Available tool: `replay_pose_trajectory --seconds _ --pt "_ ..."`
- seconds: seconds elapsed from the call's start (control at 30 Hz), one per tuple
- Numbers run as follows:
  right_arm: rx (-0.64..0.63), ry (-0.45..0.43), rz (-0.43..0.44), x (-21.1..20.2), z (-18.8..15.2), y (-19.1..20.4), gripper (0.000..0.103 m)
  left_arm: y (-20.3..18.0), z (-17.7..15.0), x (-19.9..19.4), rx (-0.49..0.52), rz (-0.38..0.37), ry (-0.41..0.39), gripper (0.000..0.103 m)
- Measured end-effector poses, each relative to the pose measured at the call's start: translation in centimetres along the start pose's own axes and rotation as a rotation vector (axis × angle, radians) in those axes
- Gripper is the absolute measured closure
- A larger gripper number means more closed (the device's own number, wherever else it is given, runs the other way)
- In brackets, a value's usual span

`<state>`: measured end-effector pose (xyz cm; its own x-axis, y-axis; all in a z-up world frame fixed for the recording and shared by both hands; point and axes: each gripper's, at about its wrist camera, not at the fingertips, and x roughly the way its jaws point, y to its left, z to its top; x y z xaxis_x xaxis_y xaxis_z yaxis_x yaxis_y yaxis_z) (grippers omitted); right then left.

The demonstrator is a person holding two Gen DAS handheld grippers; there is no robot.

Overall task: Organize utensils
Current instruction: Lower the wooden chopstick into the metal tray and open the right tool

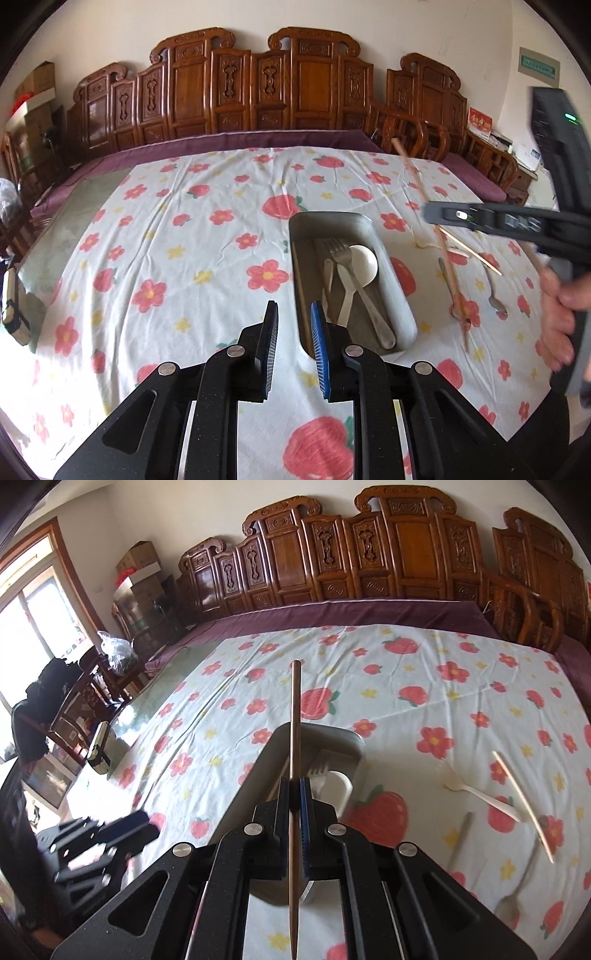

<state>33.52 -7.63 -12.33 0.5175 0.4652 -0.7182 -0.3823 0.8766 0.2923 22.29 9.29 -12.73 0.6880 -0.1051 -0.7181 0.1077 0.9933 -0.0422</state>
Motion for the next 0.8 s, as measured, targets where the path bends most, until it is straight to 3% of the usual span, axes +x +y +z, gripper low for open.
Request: replay_pose_trajectory --seconds 0.37,0.53,0.8 --pt "0.023 0.031 -0.008 5.5 1.7 1.2 0.097 2.1 -1.2 -0.6 -0.026 0.016 -0.026 0.086" --pt "-0.035 0.066 -0.067 8.0 1.1 1.8 0.097 2.2 -1.4 -0.5 -0.021 0.017 -0.026 0.086" --pt "-0.037 0.14 -0.063 9.7 -0.5 1.0 0.095 1.6 -1.6 -0.5 -0.007 0.015 -0.024 0.086"
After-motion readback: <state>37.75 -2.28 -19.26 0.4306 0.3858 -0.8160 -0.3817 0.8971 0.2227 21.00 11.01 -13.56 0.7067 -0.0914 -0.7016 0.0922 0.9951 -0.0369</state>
